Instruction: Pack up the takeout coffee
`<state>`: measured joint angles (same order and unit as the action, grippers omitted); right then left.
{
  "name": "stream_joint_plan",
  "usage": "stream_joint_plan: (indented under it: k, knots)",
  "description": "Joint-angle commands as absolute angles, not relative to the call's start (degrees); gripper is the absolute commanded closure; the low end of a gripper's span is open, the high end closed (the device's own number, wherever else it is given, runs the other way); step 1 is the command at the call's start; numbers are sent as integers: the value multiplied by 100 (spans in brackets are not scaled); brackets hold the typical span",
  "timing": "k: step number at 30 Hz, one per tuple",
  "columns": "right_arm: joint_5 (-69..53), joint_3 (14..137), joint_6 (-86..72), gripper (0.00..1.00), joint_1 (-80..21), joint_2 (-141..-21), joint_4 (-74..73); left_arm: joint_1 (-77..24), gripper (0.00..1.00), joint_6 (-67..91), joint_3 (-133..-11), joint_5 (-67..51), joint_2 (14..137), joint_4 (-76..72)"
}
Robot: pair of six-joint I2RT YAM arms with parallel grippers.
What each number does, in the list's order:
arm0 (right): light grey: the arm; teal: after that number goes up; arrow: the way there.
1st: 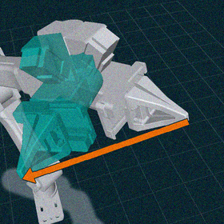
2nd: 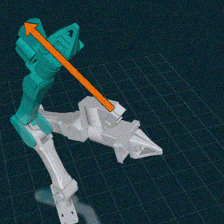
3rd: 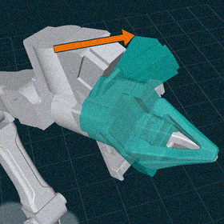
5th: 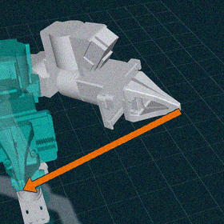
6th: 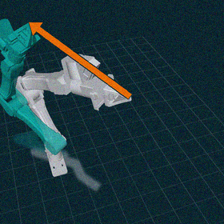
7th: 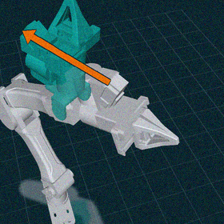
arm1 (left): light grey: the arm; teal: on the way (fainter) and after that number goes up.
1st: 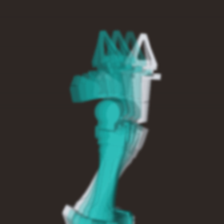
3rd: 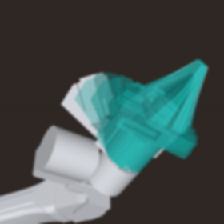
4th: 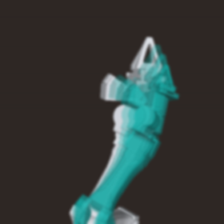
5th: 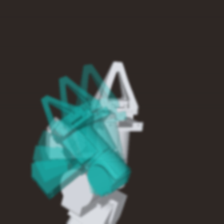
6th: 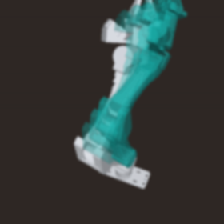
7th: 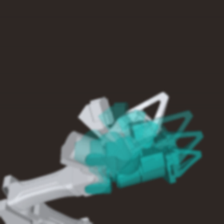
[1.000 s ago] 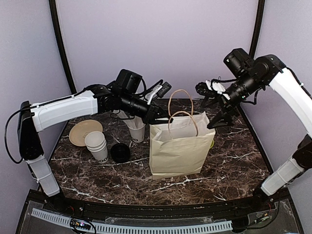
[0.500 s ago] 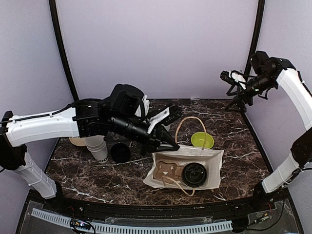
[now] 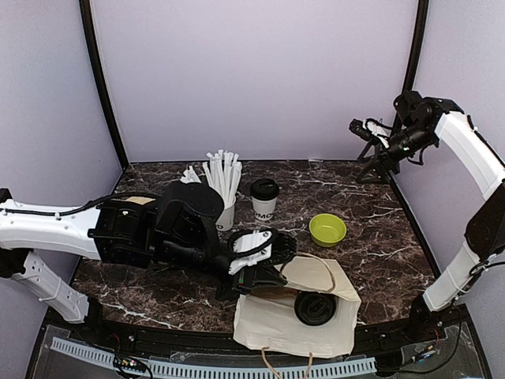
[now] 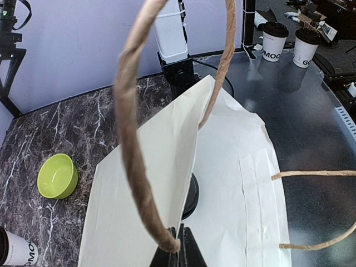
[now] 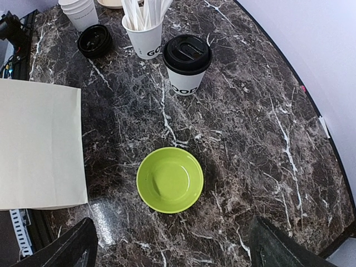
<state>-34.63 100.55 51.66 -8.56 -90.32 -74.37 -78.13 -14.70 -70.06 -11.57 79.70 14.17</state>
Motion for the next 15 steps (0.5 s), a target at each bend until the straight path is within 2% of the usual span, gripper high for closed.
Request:
stream_joint_plan:
  k: [1,6,11,15]
  knots:
    - [-3749,9866,5098,6,-835,-9045,-7358,-7959,95,-1771,-6958,-619,7944,1327]
    - [-3715,9867,5063,6,-835,-8984,-7378,-7905,97,-1713,-7081,-441,8100,1161]
    - [-3683,9843,5105,7,-835,-8950,-7392,-7328,97,-950,-7503,-1711,8538,1193]
    - [-3691,9698,5156,7,-818,-8868,-7351,-6949,98,-631,-7635,-2135,8800,899]
